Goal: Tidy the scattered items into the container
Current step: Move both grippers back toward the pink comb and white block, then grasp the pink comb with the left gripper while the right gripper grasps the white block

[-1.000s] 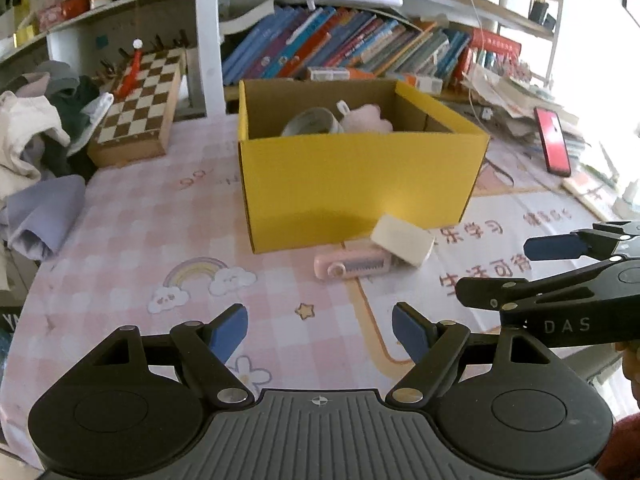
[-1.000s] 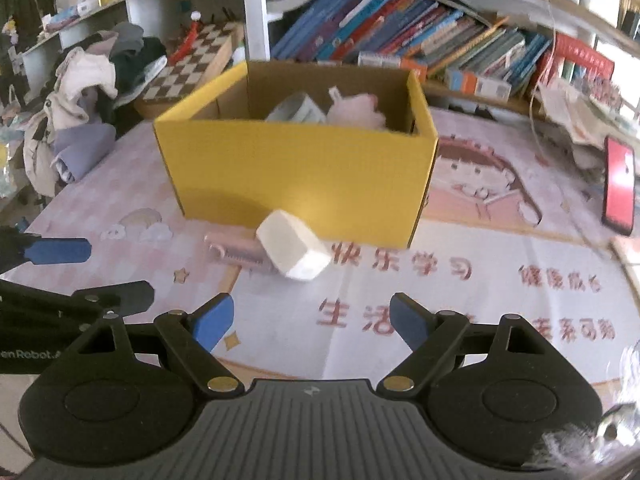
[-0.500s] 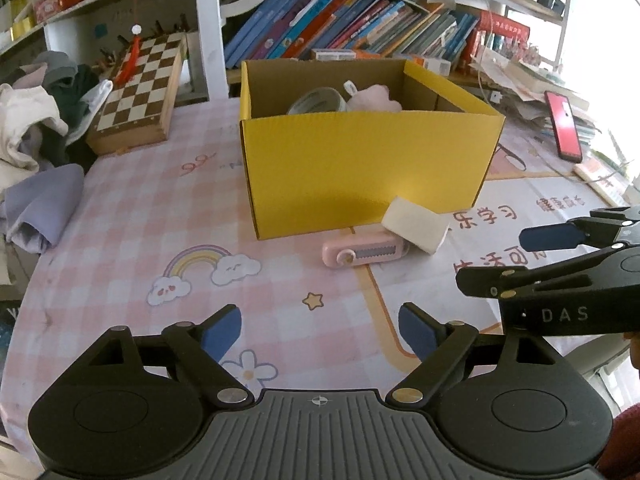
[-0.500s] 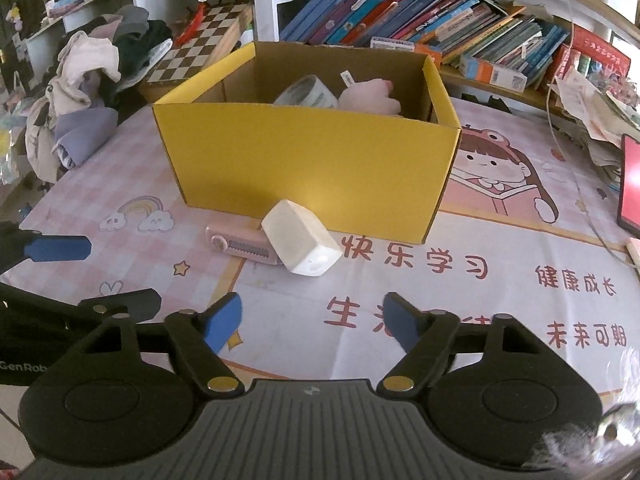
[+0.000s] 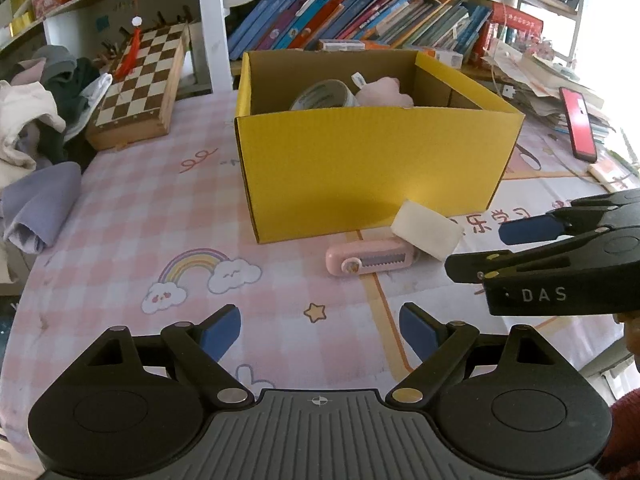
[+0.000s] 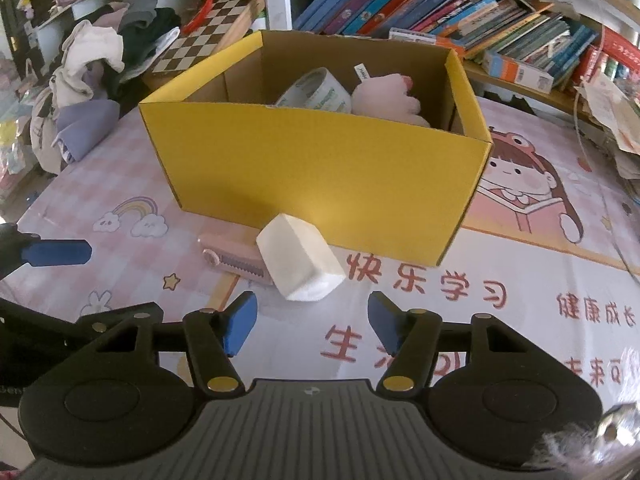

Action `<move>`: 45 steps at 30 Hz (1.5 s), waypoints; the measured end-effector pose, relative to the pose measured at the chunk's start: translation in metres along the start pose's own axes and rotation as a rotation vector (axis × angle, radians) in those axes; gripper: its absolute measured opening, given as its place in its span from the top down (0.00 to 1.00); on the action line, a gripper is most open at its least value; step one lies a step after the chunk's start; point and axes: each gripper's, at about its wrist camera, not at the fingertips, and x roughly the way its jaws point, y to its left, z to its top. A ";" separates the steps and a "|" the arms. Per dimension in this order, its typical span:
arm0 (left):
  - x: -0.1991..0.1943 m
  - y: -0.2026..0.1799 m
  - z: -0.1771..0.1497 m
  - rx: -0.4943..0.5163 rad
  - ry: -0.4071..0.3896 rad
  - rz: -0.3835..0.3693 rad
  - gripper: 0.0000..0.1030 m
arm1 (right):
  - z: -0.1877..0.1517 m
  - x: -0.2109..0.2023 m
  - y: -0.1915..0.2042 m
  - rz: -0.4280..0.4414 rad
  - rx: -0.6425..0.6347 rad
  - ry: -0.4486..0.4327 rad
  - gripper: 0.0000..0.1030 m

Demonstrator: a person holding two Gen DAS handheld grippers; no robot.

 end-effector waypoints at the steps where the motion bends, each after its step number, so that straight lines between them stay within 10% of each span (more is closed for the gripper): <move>1: 0.001 0.000 0.001 -0.001 0.002 0.002 0.14 | 0.002 0.003 -0.001 0.007 -0.004 0.005 0.42; 14: 0.015 -0.011 0.010 0.018 0.030 0.018 0.14 | 0.019 0.036 -0.004 0.075 -0.068 0.052 0.44; 22: 0.031 -0.021 0.017 0.019 0.048 0.013 0.14 | 0.020 0.028 -0.023 0.097 -0.046 0.009 0.72; 45: 0.077 -0.049 0.030 0.012 0.066 0.047 0.14 | 0.001 0.020 -0.059 0.061 -0.012 0.036 0.72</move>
